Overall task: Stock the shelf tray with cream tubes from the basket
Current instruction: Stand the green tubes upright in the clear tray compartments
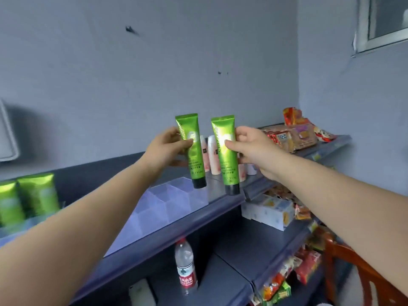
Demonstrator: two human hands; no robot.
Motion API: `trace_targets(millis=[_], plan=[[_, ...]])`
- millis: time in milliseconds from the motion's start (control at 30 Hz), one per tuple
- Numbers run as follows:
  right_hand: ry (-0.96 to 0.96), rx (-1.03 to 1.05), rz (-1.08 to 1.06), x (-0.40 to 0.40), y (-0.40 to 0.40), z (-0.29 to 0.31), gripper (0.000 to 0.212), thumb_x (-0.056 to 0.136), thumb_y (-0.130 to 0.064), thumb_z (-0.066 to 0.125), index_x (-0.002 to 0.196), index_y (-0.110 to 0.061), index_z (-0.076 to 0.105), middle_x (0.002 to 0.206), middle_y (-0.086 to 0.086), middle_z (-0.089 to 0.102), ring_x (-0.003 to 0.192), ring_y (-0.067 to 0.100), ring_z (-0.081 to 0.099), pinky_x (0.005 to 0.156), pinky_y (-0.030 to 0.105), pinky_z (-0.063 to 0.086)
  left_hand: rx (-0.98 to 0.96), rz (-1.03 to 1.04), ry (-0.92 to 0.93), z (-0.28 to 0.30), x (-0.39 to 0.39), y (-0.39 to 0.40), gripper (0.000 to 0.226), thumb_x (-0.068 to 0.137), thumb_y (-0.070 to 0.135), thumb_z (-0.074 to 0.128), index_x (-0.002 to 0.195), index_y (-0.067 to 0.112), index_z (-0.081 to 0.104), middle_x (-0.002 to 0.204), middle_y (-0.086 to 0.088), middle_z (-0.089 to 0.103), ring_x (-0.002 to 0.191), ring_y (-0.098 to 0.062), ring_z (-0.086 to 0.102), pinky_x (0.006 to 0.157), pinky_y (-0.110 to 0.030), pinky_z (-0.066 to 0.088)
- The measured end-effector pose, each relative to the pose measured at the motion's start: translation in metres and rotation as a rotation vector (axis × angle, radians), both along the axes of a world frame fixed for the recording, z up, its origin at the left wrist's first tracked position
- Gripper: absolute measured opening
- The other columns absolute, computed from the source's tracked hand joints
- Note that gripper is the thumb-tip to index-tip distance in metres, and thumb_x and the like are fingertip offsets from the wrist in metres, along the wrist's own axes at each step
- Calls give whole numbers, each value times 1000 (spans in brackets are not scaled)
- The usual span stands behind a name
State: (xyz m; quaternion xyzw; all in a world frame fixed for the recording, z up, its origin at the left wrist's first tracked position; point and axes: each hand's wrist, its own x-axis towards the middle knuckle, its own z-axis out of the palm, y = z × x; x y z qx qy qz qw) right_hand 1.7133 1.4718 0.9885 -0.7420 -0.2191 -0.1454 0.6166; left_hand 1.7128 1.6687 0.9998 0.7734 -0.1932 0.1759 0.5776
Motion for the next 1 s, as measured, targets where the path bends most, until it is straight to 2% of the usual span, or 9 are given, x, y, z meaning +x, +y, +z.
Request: trace_targets(millis=[67, 167, 233, 400, 533, 633, 700, 800, 1000], plan=[[-27, 3, 68, -2, 37, 10, 20, 90, -9, 58, 110, -14, 55, 105, 4, 65, 87, 12, 61, 78, 31, 53, 42, 84, -59, 10, -12, 40, 14, 92, 11, 56, 103, 19, 57, 102, -2, 59, 74, -11, 62, 57, -25, 57], [-37, 21, 200, -5, 94, 22, 10, 91, -6, 56, 95, -16, 55, 87, -2, 64, 65, 1, 62, 50, 18, 50, 73, 185, -93, 24, -30, 99, 19, 91, 9, 57, 109, 16, 55, 106, -1, 59, 70, -9, 61, 61, -27, 59], [-45, 26, 266, -8, 132, 28, 13, 91, -6, 56, 89, -18, 54, 84, -4, 63, 67, 4, 62, 53, 20, 53, 75, 233, -86, 32, -45, 137, 21, 91, 7, 57, 110, 14, 55, 102, -2, 59, 67, -9, 61, 62, -29, 59], [-67, 12, 405, -15, 224, 39, 11, 91, -7, 56, 98, -16, 55, 90, -4, 65, 80, 11, 62, 69, 31, 55, 51, 297, -99, 42, -83, 225, 22, 88, 0, 58, 97, 20, 56, 87, -2, 58, 65, -13, 62, 56, -31, 58], [-73, 2, 485, -25, 295, 42, 13, 92, -11, 56, 105, -11, 56, 84, -3, 63, 72, 7, 60, 58, 23, 55, 38, 395, -101, 43, -110, 287, 22, 86, -1, 60, 94, 19, 55, 82, 1, 61, 62, -14, 62, 61, -34, 59], [-72, -17, 551, -32, 344, 41, 7, 91, -12, 57, 97, -15, 58, 86, -1, 63, 75, 11, 60, 58, 25, 55, 47, 462, -85, 42, -128, 329, 19, 86, -1, 61, 92, 16, 52, 83, -4, 60, 61, -16, 63, 63, -38, 60], [-70, -26, 583, -38, 373, 40, 5, 91, -12, 57, 93, -16, 57, 86, 0, 62, 74, 13, 60, 54, 25, 55, 68, 513, -76, 42, -139, 355, 19, 86, 0, 61, 96, 13, 52, 83, -5, 60, 63, -20, 62, 66, -41, 60], [-64, -21, 628, -47, 411, 40, 8, 90, -9, 58, 88, -17, 57, 80, 0, 62, 62, 9, 62, 46, 21, 51, 71, 560, -69, 42, -154, 388, 26, 86, 0, 61, 109, 8, 51, 85, -5, 61, 66, -22, 61, 66, -40, 60], [-49, -36, 679, -54, 466, 38, 7, 89, -7, 59, 90, -15, 58, 84, 6, 63, 55, 8, 66, 47, 23, 53, 86, 603, -38, 42, -171, 437, 30, 86, 0, 61, 112, 12, 52, 84, -2, 63, 63, -21, 63, 67, -40, 59]])
